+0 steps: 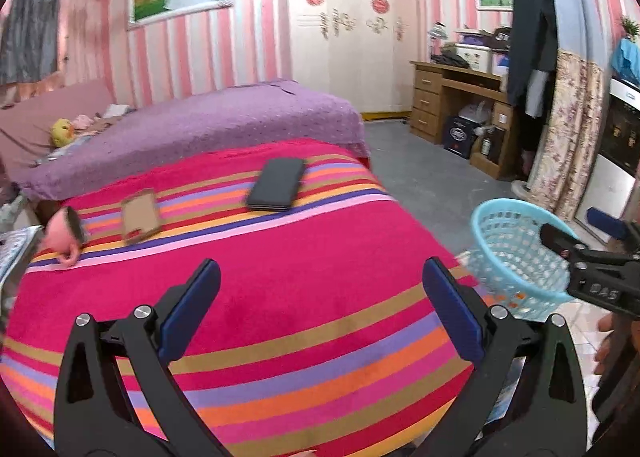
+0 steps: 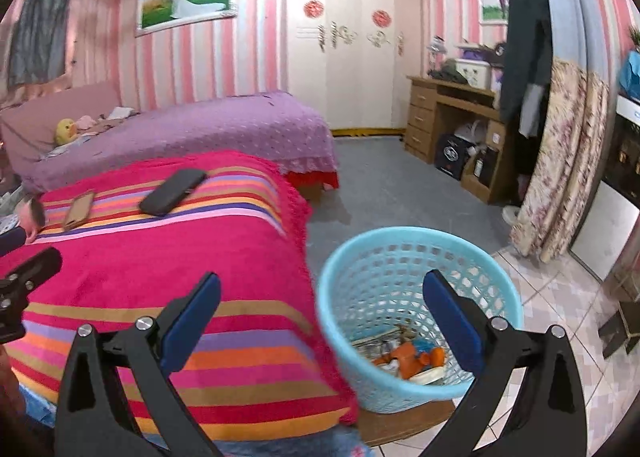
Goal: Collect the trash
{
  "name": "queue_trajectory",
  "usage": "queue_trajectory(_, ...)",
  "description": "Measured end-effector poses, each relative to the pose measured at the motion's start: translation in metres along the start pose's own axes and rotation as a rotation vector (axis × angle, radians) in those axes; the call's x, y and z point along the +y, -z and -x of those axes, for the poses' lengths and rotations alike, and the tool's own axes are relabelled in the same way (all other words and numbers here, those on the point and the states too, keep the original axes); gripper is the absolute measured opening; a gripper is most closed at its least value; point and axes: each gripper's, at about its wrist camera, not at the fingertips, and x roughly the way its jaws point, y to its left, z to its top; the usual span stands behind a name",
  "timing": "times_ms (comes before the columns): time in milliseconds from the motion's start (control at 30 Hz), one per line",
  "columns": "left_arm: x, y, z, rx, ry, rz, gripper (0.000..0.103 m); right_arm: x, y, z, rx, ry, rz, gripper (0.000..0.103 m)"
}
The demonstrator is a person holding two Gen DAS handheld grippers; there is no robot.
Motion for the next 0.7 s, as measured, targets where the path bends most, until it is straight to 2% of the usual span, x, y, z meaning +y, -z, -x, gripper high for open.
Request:
queue_trajectory(200,0.035,0.02,0.017,0.0,-0.05,0.051,0.098,0.035,0.008,0.021,-0.037,-0.054,-0.001,0.098)
queue_trajectory(400,0.052,0.041,0.024,-0.017,-0.087,0.074,0.098,0.068,0.022,0.032,-0.08,-0.083,0.047,0.098)
queue_trajectory(700,0.059,0.053,0.02,-0.025,-0.083,0.089,0.098,0.071,0.036,0.036,-0.087,-0.087,0.033,0.098)
